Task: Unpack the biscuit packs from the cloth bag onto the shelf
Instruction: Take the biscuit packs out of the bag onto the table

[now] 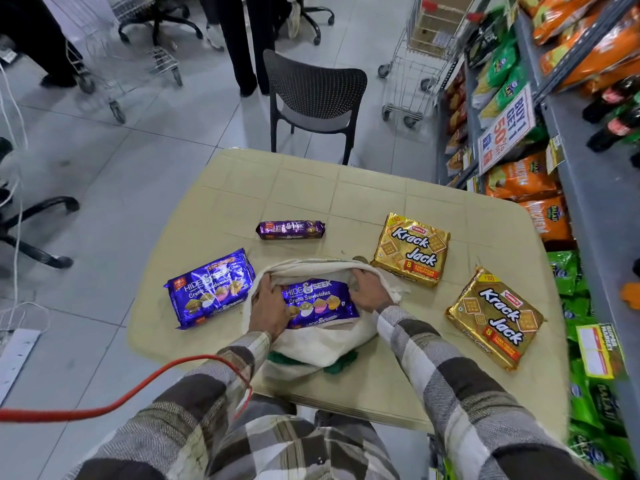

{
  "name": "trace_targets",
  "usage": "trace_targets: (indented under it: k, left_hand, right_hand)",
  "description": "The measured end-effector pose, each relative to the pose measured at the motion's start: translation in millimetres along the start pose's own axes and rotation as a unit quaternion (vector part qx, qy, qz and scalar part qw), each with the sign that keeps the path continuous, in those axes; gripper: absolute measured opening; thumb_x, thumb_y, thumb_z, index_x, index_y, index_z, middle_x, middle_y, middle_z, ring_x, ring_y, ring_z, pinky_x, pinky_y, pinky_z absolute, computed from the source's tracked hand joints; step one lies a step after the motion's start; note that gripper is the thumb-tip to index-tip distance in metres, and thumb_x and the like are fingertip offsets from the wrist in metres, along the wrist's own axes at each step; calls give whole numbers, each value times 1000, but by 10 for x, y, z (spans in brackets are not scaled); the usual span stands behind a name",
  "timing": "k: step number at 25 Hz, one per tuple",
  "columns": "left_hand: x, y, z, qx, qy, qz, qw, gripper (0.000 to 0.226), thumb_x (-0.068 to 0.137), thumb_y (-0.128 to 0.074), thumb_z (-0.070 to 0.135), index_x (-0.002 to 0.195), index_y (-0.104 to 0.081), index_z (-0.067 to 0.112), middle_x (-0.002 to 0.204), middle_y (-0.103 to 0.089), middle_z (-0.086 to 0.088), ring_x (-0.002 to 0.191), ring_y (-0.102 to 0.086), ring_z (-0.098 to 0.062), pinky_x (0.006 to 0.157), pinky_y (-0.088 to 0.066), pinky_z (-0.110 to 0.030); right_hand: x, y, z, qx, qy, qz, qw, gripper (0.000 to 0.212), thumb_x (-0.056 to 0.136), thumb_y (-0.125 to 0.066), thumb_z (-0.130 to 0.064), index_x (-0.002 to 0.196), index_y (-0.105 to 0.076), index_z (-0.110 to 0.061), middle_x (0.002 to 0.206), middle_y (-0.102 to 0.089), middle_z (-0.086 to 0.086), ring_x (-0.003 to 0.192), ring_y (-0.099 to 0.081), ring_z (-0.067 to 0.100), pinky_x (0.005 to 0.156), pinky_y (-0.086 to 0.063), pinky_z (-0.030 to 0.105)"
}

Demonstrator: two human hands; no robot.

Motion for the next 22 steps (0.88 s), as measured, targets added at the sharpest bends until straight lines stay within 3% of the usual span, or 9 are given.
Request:
trace_targets:
  k: [4,8,13,18,20,22]
  left_hand:
    - [198,-3,-103,69,7,3,998,43,89,-48,3,132,-52,0,158,-21,-15,140,-37,-31,116,-33,-44]
    - [271,-32,-163,67,27,7,997,46,91,-45,1,137,-45,-2,161,-20,-16,146,-27,-31,118,-25,-47]
    - [420,-141,-256,-4,98,-42,994,29,90,-46,22,95,-66,2,159,-26,-14,144,-30,-26,121,-22,-41]
    - [495,-127,-220,4,110,-110,988,40,91,-53,45,73,-64,11,165,-13,-9,147,-26,-27,120,-21,-41]
    - [509,-146,-245,-26,125,-125,984,44,90,-56,47,92,-73,6,165,-10,-8,149,-20,-27,122,-18,-43]
    - [472,-169,-247,-52,130,-109,984,54,89,-57,48,117,-67,3,165,-10,-8,150,-15,-29,122,-15,-46]
  right_hand:
    - [125,-48,8,-33,5,-3,999,47,86,-59,-15,132,-49,-17,132,-57,16,122,-53,34,105,-46,44]
    - [123,-157,58,-65,0,22,998,32,91,-56,-18,122,-58,-10,131,-53,19,125,-49,36,108,-42,43]
    - [127,-369,128,17,-65,-17,998,33,99,-44,-22,112,-63,1,119,-66,21,107,-62,33,95,-49,36]
    - [110,-457,172,186,-172,-72,965,57,98,-48,-48,136,-55,-5,136,-60,14,122,-57,30,105,-44,36]
    - [89,-450,158,221,-187,-78,954,63,96,-51,-50,139,-51,-4,140,-57,13,125,-56,29,107,-44,36]
    - [48,-473,173,195,-177,-88,961,64,97,-50,-51,139,-50,-2,141,-56,15,126,-55,30,108,-43,38]
Point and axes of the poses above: each hand's wrist, its own x-axis towards the middle knuckle, its own y-axis out of the back of the hand, z = x × y, the point moved 5 cm from there along x, towards the middle knuckle
